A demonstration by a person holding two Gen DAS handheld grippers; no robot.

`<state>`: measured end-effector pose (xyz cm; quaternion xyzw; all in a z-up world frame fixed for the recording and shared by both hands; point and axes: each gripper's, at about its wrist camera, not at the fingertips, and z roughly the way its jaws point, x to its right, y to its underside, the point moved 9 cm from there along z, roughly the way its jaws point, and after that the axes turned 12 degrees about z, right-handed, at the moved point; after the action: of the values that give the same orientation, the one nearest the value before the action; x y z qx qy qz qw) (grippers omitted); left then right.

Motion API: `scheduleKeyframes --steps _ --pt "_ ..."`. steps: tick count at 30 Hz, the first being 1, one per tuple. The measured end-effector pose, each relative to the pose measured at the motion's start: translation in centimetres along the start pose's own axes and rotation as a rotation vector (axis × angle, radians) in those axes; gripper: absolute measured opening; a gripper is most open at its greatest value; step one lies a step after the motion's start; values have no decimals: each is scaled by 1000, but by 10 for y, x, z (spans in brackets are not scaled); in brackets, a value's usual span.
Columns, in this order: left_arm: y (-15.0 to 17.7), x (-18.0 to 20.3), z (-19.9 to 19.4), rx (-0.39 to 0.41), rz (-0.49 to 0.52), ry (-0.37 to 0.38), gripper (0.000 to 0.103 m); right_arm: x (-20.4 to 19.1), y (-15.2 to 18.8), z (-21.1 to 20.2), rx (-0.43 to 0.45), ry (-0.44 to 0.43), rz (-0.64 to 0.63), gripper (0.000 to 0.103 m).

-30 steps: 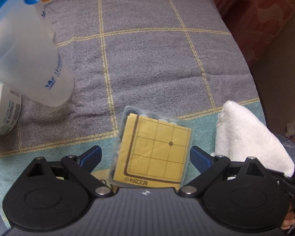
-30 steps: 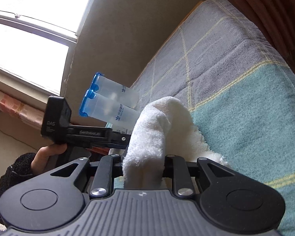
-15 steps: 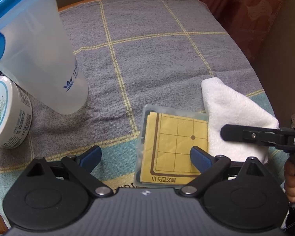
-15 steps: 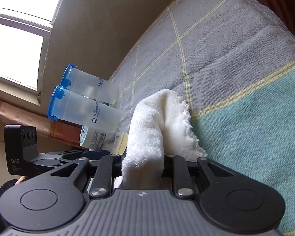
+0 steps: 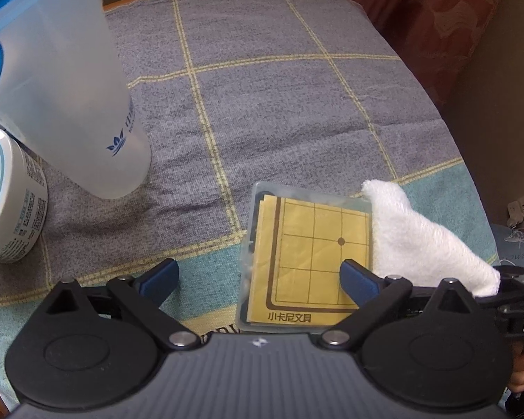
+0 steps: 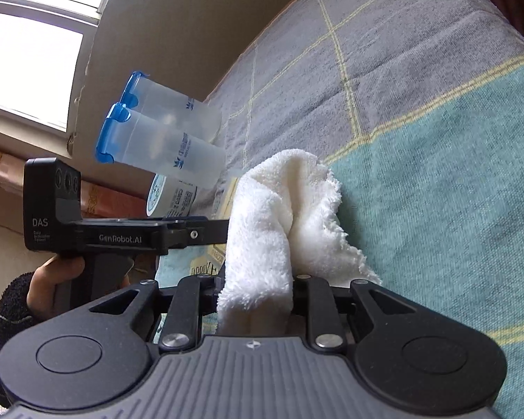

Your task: Clean container

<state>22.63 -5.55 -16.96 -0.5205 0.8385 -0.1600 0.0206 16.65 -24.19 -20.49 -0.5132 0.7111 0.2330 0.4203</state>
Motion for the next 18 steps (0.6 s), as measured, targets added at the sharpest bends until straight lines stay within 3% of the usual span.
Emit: scheduleKeyframes --steps 10,18 --pt "2 0 1 -15 14 -5 101 -2 -63 8 68 0 -5 27" --pt "2 0 1 -17 12 -6 103 3 -35 11 28 -3 -1 27"
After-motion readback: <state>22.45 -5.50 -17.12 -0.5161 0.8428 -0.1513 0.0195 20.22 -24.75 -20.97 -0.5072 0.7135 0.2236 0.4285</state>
